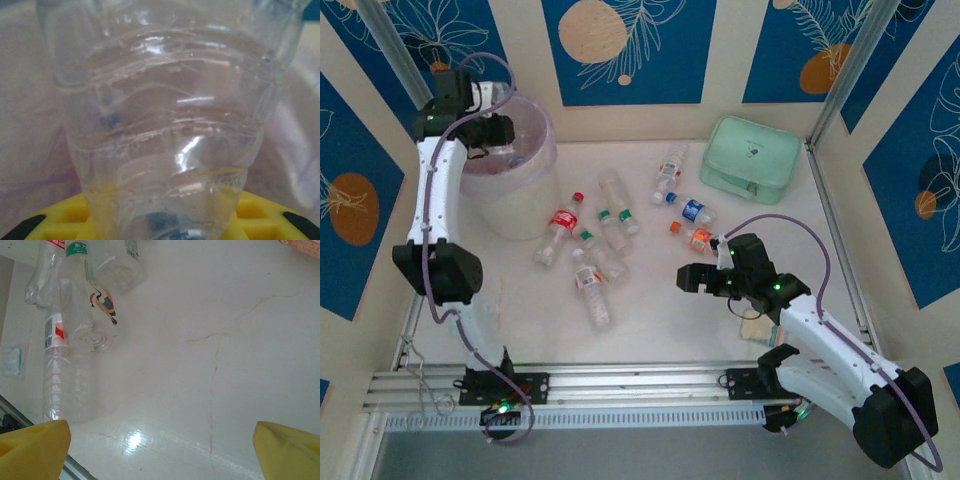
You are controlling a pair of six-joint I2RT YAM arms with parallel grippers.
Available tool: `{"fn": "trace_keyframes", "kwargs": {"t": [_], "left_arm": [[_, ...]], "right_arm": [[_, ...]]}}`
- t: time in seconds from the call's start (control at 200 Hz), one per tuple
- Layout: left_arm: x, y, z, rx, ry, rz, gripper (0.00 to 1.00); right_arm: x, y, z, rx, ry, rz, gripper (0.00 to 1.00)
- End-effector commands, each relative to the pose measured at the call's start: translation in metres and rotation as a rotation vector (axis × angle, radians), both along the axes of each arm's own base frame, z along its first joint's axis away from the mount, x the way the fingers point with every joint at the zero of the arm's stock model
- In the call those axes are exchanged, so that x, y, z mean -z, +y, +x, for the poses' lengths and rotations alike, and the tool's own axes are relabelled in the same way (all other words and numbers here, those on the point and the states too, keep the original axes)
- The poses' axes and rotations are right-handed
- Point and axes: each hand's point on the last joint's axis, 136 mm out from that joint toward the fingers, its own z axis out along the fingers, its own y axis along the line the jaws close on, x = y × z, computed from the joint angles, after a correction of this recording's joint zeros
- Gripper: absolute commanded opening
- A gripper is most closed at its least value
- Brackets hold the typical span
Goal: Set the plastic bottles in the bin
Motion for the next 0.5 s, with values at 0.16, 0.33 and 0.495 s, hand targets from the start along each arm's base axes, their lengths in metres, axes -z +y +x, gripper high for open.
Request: {"fn": "trace_keyframes", "kwargs": {"t": [0.16, 0.33, 0.495], "left_arm": [[0.074, -0.001, -0.018, 0.088, 0.194, 0.034, 0.0], [0.124, -0.002, -0.017, 0.098, 0.269, 0.021, 0.08], [0.147, -0.007, -0.015, 0.117, 0.263, 0.003, 0.36]], "right_arm": [[0.006, -0.001, 0.003, 0.006, 0.037, -0.02, 0.94], [0.006, 0.004, 0.007, -0.002, 0.046, -0.013, 0.94], [0.007, 0.006, 0.008, -0.004, 0.053, -0.017, 0.94]]}}
